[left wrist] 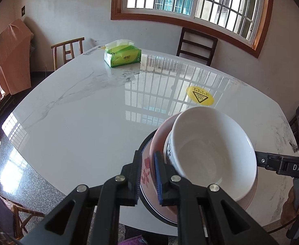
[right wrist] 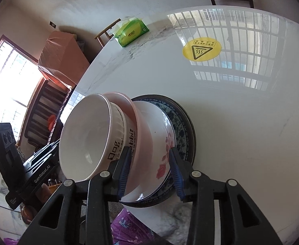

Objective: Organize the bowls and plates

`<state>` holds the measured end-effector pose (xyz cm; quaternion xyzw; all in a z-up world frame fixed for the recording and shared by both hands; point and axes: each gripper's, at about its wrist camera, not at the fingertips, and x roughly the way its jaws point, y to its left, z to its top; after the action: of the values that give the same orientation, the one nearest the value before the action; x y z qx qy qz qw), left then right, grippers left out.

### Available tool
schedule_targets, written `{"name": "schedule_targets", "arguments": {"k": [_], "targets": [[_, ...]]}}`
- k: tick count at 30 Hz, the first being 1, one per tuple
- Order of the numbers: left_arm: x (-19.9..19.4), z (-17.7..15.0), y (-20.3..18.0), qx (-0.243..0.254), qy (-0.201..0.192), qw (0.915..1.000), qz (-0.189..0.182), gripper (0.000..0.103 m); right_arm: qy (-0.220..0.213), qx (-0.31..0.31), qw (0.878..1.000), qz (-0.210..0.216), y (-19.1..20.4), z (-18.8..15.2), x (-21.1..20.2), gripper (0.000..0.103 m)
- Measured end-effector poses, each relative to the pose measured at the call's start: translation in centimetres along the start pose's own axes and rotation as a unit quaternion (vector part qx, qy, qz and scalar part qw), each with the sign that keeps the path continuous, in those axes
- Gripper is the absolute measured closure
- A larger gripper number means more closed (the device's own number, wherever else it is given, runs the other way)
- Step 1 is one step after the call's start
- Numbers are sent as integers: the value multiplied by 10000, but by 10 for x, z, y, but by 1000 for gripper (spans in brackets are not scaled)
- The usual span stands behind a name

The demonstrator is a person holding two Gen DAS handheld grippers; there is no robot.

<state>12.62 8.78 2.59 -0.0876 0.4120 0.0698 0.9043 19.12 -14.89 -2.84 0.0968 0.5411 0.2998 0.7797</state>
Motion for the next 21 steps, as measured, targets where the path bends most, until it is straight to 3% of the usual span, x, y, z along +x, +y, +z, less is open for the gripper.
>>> {"name": "schedule_targets", "arguments": {"k": [4,8,11,15,16,18,21], "targets": [[-3,-8,5,56,-341,9992,217,66,-592,-100,9981,-108,-7,-12,-9,43],[-11,-17,5,195,-721,9967,307,61,-1506,-81,9885,-145,-16,-32,-29,37],[-23,-26,2,353,-1176,9910,534,60,-2334,-204,9697,-696,-25,-52,-48,29],[-37,-37,4,299,-1508,9862,619,52,-3289,-173,9275,-1767,-55,-77,-70,10],[-38,-38,3,286,-1541,9858,609,51,-3357,-130,9209,-1976,-66,-78,-72,5],[-42,-43,0,331,-1631,9841,612,51,-3359,16,9136,-2290,-86,-79,-76,5],[-47,-49,-6,363,-1724,9830,522,50,-3541,170,9051,-2348,-108,-85,-85,5]]}}
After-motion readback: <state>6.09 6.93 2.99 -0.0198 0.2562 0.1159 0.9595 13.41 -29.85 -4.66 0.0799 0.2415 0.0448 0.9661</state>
